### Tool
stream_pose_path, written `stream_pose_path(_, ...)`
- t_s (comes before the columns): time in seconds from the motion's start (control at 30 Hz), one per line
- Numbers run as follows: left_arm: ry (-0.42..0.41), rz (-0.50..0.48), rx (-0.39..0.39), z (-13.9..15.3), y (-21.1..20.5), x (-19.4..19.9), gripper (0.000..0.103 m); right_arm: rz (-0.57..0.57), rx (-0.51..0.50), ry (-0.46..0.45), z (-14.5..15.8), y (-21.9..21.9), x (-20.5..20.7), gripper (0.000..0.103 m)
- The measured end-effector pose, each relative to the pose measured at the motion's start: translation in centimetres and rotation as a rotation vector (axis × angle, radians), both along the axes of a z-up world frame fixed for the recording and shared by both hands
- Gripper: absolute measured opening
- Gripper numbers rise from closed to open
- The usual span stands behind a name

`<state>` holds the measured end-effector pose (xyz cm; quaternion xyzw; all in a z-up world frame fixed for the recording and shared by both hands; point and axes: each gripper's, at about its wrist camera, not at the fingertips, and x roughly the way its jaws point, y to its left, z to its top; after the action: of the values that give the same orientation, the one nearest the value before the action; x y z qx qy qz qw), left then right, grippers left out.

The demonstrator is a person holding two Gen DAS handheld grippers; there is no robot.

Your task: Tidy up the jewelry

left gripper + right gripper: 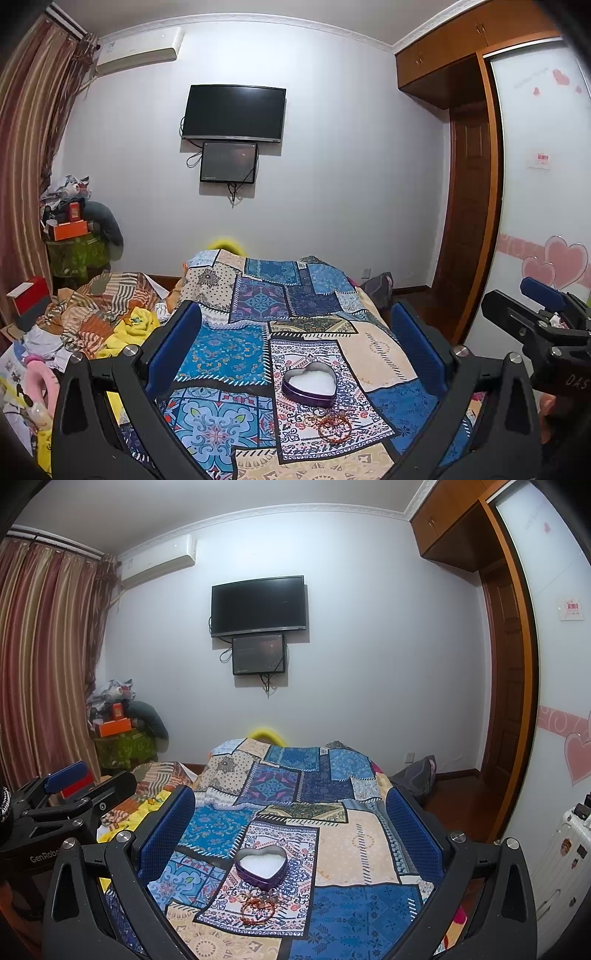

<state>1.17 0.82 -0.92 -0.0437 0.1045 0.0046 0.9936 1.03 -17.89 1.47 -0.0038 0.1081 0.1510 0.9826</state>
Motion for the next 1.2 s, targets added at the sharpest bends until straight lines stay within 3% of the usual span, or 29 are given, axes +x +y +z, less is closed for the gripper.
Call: stream_pose_path(1.2, -0.001, 0.005, 0.006, 0.00, 0.05, 0.23, 0.103, 0.002, -0.002, 0.011, 0.17, -0.12, 0.19, 0.103)
